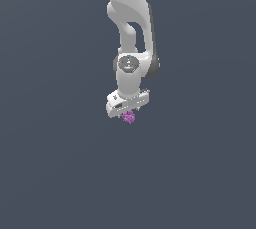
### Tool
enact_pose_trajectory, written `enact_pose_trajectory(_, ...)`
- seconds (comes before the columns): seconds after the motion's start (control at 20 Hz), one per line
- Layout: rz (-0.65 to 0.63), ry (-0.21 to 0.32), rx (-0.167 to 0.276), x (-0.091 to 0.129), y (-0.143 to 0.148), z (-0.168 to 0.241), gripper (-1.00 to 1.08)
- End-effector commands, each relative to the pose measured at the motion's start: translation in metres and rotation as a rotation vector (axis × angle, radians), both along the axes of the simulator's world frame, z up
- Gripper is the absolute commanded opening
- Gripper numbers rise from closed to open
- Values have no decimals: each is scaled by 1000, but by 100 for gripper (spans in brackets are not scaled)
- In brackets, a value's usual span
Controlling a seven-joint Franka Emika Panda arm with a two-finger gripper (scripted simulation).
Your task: Pick up the object and move it to a goal position.
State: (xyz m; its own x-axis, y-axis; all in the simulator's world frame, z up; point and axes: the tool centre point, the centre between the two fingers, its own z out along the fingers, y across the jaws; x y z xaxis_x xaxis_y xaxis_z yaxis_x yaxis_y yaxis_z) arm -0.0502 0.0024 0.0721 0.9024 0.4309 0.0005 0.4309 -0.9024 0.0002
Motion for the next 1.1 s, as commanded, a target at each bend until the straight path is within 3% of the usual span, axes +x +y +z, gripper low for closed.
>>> enact_pose_trajectory(0.0, 2, 1, 0, -1, 0, -13, 100)
enact_pose_trajectory(0.4, 3, 1, 0, 0, 0, -32, 100)
enact_pose_trajectory(0.45, 3, 1, 0, 0, 0, -32, -100)
enact_pose_trajectory(1.05, 2, 0, 0, 1, -1, -31, -100)
